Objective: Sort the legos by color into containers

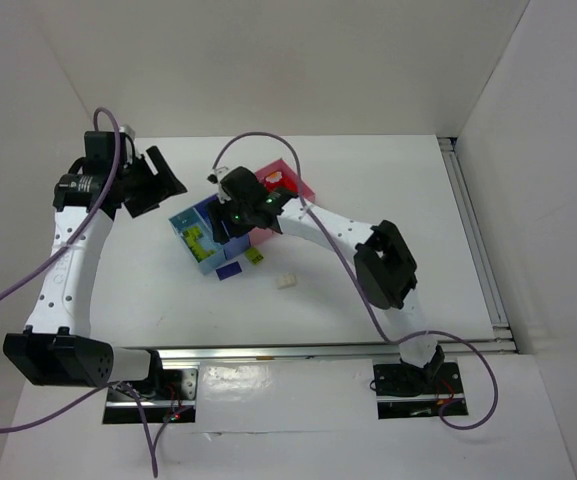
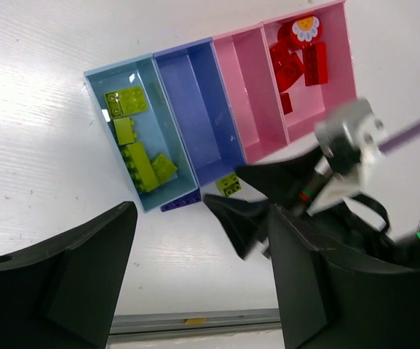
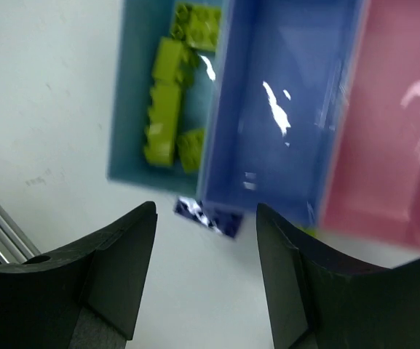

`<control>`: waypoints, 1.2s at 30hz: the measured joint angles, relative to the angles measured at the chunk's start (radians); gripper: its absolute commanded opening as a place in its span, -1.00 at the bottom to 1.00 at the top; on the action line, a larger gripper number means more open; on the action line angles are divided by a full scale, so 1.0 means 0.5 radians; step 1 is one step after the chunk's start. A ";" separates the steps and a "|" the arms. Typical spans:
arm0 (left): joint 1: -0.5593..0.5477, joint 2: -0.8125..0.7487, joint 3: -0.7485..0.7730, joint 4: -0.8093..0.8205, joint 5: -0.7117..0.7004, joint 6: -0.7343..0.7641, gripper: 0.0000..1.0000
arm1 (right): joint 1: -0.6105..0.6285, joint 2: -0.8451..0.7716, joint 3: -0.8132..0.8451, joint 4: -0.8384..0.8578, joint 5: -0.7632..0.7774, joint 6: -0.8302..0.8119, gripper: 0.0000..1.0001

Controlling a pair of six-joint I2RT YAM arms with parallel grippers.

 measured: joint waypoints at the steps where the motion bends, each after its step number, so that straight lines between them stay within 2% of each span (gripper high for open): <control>1: 0.002 0.000 -0.003 -0.002 -0.003 0.008 0.65 | 0.000 -0.092 -0.131 0.006 0.038 -0.005 0.28; 8: 0.013 -0.002 -0.003 0.005 -0.042 0.025 0.65 | 0.002 -0.653 -0.806 0.127 0.283 0.011 0.28; 10: 0.013 -0.002 -0.003 0.007 -0.042 0.024 0.65 | 0.002 -0.735 -0.940 0.149 0.338 0.025 0.38; 15: 0.013 -0.003 -0.040 0.021 -0.029 0.022 0.65 | 0.002 -0.693 -1.069 0.163 0.407 0.041 0.58; 16: 0.012 -0.003 -0.048 0.021 -0.028 0.022 0.65 | 0.002 -0.658 -1.069 0.177 0.414 0.040 0.73; 21: 0.001 -0.002 -0.082 0.029 -0.027 0.024 0.65 | 0.002 -0.445 -1.011 0.238 0.417 0.017 0.76; 26: -0.005 0.001 -0.124 0.039 -0.027 0.031 0.65 | 0.005 -0.328 -1.006 0.314 0.442 -0.008 0.65; 36: -0.005 0.008 -0.129 0.038 -0.047 0.063 0.65 | 0.015 -0.233 -0.957 0.494 0.571 -0.071 0.23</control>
